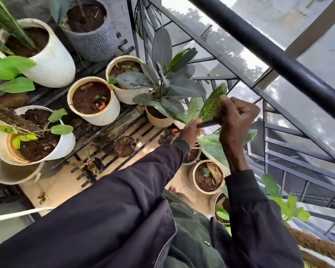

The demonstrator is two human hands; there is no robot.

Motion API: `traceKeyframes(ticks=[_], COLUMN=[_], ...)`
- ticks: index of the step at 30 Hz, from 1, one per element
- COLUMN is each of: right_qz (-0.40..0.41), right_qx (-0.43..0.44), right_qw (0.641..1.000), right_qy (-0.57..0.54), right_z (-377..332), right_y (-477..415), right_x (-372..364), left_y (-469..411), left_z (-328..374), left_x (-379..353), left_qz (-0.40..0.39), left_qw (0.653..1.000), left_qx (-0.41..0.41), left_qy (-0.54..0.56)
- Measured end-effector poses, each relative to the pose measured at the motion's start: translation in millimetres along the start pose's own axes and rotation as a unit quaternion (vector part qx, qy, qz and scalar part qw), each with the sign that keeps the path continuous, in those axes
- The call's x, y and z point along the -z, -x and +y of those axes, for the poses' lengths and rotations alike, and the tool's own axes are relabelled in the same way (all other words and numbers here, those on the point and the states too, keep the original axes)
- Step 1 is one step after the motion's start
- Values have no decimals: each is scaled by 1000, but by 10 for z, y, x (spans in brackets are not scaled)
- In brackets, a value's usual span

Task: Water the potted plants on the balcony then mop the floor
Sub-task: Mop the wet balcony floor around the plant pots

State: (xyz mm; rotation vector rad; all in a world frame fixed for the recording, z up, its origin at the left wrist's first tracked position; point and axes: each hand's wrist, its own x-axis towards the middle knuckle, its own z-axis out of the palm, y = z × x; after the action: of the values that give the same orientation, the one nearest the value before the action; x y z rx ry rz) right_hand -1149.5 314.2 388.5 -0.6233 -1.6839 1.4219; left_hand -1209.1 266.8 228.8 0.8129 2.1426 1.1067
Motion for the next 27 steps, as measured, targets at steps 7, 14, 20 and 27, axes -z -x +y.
traceKeyframes(ticks=[7, 14, 20, 27], right_qz=[-38, -105, -129, -206], right_qx=[-40, -49, -84, -105], right_qw=[993, 987, 978, 957], right_qy=[-108, -110, -141, -172], right_z=[99, 29, 25, -35], right_y=[-138, -75, 75, 508], right_x=[399, 364, 337, -34], left_y=[-7, 169, 539, 1101], left_z=[150, 96, -123, -478], left_x=[-96, -107, -34, 182], left_qz=[-49, -19, -5, 52], left_qw=[989, 987, 982, 973], left_qx=[-18, 16, 60, 141], left_qy=[-141, -157, -180, -176])
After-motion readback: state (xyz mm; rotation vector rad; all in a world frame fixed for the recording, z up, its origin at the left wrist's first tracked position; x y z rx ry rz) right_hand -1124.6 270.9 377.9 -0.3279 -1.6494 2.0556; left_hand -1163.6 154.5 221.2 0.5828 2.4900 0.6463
